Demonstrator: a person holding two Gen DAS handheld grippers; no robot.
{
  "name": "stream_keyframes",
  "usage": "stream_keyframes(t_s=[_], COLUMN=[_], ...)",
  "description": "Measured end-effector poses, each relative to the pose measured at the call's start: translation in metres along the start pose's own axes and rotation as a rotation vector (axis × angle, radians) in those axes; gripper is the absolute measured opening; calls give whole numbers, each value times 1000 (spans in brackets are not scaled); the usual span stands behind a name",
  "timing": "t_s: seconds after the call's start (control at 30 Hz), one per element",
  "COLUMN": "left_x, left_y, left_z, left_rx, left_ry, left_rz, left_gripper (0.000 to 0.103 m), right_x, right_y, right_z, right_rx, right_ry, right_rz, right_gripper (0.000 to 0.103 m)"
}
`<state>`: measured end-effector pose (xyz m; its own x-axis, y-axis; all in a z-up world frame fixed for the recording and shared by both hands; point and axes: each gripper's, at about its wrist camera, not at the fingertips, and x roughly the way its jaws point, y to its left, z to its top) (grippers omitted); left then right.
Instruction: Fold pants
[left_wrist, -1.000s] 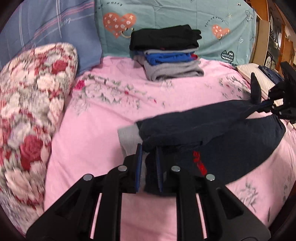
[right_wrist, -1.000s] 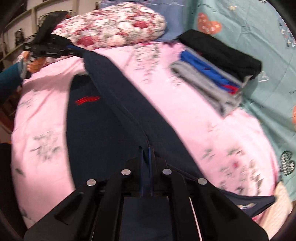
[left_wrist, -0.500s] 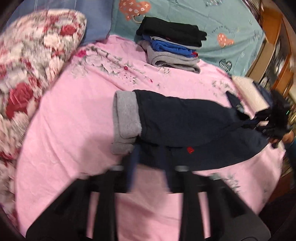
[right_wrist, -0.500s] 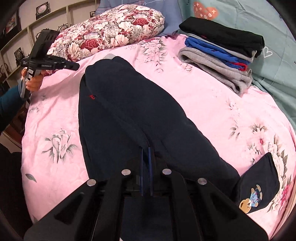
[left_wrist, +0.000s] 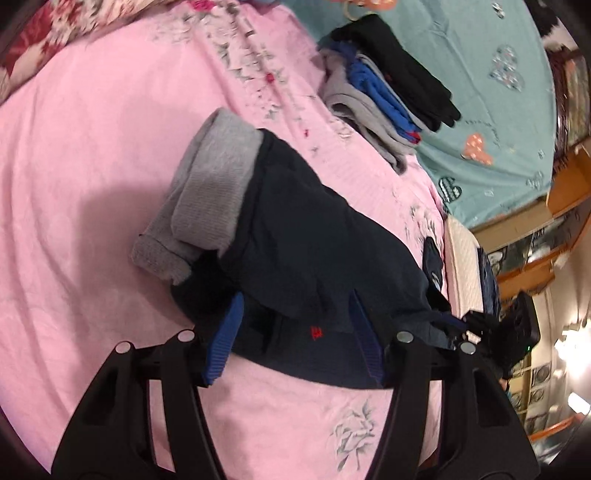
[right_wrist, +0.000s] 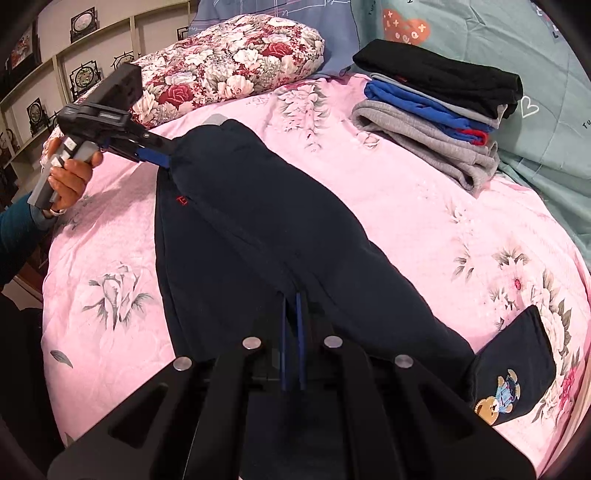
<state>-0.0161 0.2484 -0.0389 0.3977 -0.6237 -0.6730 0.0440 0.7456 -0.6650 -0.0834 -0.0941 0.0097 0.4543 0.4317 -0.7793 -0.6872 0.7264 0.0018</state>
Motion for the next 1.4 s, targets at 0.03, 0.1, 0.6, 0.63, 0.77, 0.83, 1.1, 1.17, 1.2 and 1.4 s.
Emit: stream_keyframes(t_s=[0.03,0.1,0.6,0.63,0.77,0.83,1.1,1.17,1.2,1.4], left_x=[2,7,-3,-6,-29,-39,-27,-24,-23,-20], left_y=[2,2,-10,-11,-19,-26,-10,0,4,2], left_z=[1,3,13,12,11,9,-14,-17,-19,-18], left_rx=[-20,-38,-45,-38,-4,31,66,41,35,58], left_ry=[0,1,-96,-101,-137,-149,-71,-62,-61,-67], left_rz=[3,0,85,83,57,56,151,144,143,194], left_gripper=[59,59,6,6,6,6,6,6,6,19], right_x=[0,0,-1,-3,-14,-17,-1,3,5,19], right_y=[0,0,2,3,2,2,12,15,15,21], right_z=[0,0,0,0,0,-1,-12,-15,-16,-25], right_rx=[1,-1,8,5,2,8,-6,-8,-5,-3], right_ry=[0,2,-4,-5,-21,-27,29,38,42,87], right_rz=[1,5,2,1,2,14,50,60,65,78], right_gripper=[5,5,5,5,5,5,5,5,5,6])
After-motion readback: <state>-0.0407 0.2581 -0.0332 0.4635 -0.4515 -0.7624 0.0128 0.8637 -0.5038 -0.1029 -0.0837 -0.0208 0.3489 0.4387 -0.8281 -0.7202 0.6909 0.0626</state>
